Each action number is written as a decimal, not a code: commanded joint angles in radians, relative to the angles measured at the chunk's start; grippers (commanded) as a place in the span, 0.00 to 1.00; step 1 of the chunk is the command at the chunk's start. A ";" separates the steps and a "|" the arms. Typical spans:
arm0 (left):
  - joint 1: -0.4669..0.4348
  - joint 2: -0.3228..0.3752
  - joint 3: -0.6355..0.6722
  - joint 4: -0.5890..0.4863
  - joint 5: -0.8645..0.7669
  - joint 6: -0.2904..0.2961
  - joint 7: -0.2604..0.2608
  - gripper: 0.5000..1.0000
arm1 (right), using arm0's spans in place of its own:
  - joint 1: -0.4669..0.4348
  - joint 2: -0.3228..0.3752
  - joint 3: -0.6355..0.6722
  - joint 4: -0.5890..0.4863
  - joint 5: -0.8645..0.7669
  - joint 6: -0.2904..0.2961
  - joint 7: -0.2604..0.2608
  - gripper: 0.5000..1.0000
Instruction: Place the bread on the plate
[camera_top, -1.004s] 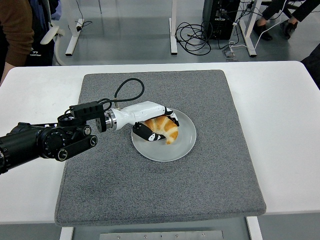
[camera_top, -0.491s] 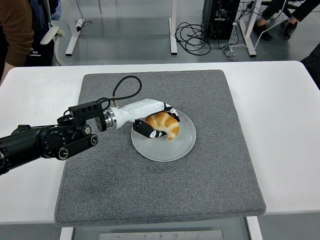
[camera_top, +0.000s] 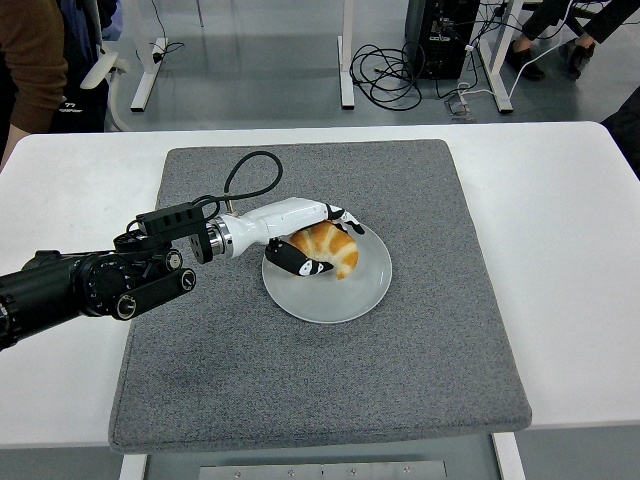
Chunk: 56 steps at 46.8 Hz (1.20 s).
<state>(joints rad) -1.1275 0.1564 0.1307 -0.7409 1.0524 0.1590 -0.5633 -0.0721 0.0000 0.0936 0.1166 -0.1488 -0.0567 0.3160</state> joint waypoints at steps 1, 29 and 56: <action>0.000 0.003 0.000 0.000 0.000 -0.001 0.000 0.42 | 0.000 0.000 0.000 0.000 0.000 0.000 0.000 1.00; 0.002 0.008 -0.002 0.000 -0.002 -0.001 -0.001 0.63 | 0.000 0.000 0.000 0.000 0.000 0.000 0.000 1.00; -0.069 0.023 -0.006 0.000 -0.084 -0.004 0.000 0.65 | 0.002 0.000 0.000 0.000 0.000 0.000 0.000 1.00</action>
<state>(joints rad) -1.1831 0.1795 0.1227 -0.7410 0.9809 0.1564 -0.5637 -0.0704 0.0000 0.0936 0.1165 -0.1488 -0.0568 0.3160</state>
